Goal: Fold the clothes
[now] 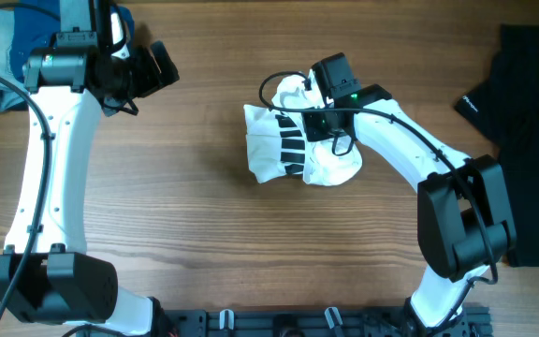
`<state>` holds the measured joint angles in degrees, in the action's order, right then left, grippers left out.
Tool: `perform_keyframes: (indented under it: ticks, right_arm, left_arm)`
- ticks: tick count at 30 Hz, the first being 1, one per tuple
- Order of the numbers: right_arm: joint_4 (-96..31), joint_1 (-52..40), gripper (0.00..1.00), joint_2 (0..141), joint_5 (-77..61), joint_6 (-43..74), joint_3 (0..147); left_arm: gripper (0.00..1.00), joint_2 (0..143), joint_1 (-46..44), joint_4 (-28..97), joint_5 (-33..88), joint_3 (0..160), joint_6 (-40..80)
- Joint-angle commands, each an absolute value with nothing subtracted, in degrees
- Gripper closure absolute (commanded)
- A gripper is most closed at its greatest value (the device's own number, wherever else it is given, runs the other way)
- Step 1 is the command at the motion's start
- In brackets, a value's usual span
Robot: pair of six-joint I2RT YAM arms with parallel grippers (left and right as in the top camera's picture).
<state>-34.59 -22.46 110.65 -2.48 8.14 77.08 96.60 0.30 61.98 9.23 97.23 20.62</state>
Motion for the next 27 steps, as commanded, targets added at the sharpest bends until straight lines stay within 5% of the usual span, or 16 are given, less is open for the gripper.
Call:
perform_keyframes:
  ticks: [1,14,16,18,22,27]
  right_arm:
    - [-35.83,-20.99,0.96,109.86,-1.3,9.32,79.29]
    - [-41.74,-8.01,0.95,104.57,-7.46,2.83,81.28]
    - [-42.19,-7.38,0.34,104.57,-9.13,1.19,81.28]
    - [-42.76,-7.44,0.2,104.49,-9.65,0.99,81.58]
    - [-44.45,-7.92,0.23,103.33,-13.45,-0.05,84.01]
    - [-44.36,-11.03,0.43,102.8,-15.92,-1.43,85.06]
  left_arm:
    - [0.0,97.32,0.49,62.0,8.47,96.64,19.7]
    - [0.0,97.32,0.49,61.98,8.47,96.64,19.68]
    - [0.0,97.32,0.49,61.98,8.47,96.64,19.68]
    - [0.0,97.32,0.49,61.98,8.47,96.64,19.68]
    - [0.0,97.32,0.49,62.0,8.47,96.64,19.68]
    - [0.0,97.32,0.49,61.98,8.45,96.64,19.68]
